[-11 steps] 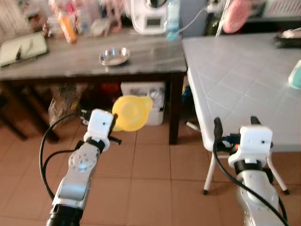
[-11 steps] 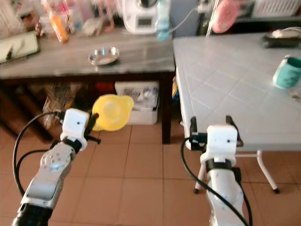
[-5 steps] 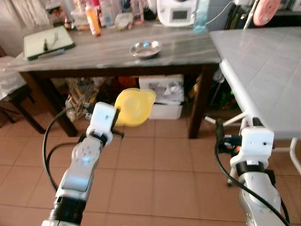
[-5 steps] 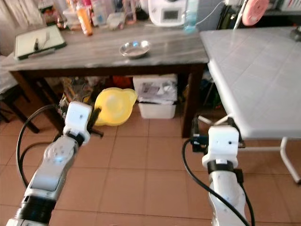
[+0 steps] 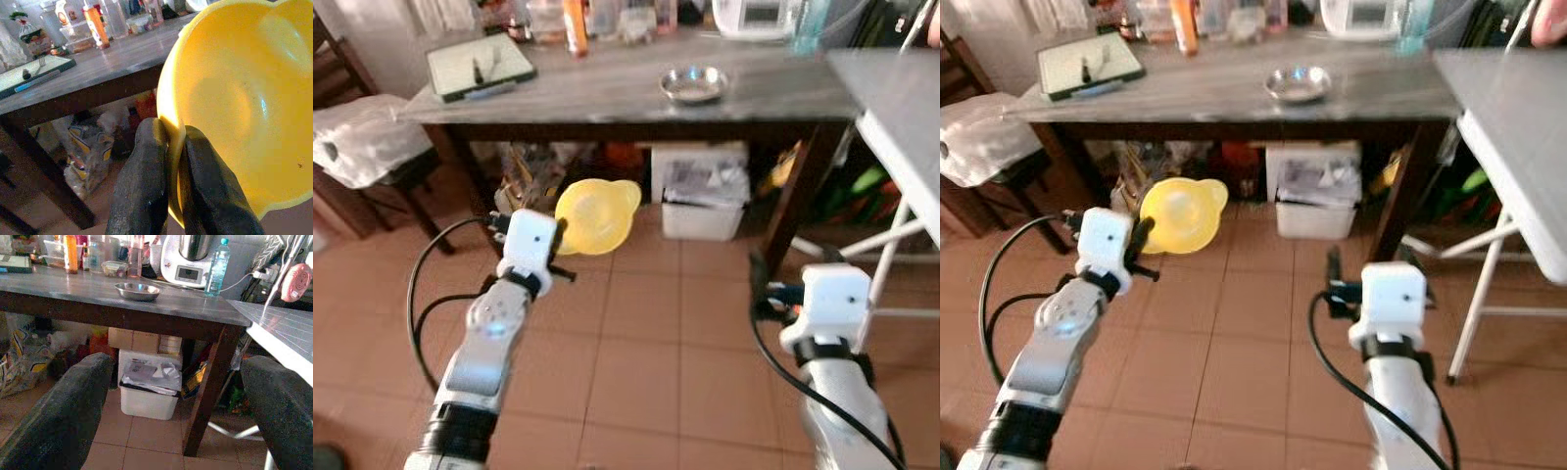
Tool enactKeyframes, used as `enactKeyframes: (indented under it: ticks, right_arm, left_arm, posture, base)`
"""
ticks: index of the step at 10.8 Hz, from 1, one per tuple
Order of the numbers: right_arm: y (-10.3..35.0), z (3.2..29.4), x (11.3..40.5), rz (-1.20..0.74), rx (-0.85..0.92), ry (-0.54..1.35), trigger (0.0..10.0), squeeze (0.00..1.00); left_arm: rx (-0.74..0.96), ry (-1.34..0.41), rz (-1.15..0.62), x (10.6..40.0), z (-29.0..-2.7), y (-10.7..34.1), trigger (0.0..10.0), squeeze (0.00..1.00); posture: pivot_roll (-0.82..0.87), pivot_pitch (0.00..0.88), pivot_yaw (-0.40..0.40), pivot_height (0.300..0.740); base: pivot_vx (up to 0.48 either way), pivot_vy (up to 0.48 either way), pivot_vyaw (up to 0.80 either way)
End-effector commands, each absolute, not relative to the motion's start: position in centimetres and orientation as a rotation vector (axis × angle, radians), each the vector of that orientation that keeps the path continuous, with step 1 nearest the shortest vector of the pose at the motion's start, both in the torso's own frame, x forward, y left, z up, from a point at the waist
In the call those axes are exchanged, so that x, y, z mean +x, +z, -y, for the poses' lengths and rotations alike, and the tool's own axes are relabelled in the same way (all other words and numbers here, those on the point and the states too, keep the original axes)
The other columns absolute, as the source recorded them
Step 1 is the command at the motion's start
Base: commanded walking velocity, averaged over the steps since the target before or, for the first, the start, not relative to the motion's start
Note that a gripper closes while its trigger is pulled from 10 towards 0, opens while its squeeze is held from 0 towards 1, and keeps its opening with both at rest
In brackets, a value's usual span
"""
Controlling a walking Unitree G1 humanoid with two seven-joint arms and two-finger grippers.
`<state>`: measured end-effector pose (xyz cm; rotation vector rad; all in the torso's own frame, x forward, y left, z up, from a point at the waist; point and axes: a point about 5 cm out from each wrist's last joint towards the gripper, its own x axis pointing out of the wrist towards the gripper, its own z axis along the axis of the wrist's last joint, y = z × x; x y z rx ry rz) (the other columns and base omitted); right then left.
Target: Setting the table
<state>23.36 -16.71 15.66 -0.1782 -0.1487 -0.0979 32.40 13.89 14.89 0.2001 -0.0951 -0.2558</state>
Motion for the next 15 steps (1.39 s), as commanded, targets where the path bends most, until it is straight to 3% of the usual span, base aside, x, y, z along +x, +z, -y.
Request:
enactKeyframes:
  ticks: [1, 4, 15]
  right_arm:
    - [16.1, 16.6, 23.2, 0.164, -0.177, -0.096, 10.0, 0.00]
    - [16.1, 16.6, 23.2, 0.164, -0.182, -0.097, 10.0, 0.00]
    - [16.2, 16.7, 23.0, 0.164, -0.193, -0.101, 10.0, 0.00]
  left_arm:
    - [0.194, -0.260, 0.120, 32.5, -14.1, 15.7, 10.0, 0.00]
    - [0.177, -0.282, 0.102, 32.5, -14.0, 15.5, 10.0, 0.00]
    - [0.181, -0.330, 0.080, 32.3, -13.1, 15.0, 10.0, 0.00]
  posture:
    - [0.00, 0.112, 0.068, 0.740]
    - [0.00, 0.122, 0.068, 0.740]
    - [-0.01, 0.128, 0.071, 0.740]
  base:
    - [0.000, 0.000, 0.00]
    - [0.091, 0.000, 0.00]
    - [0.359, 0.000, 0.00]
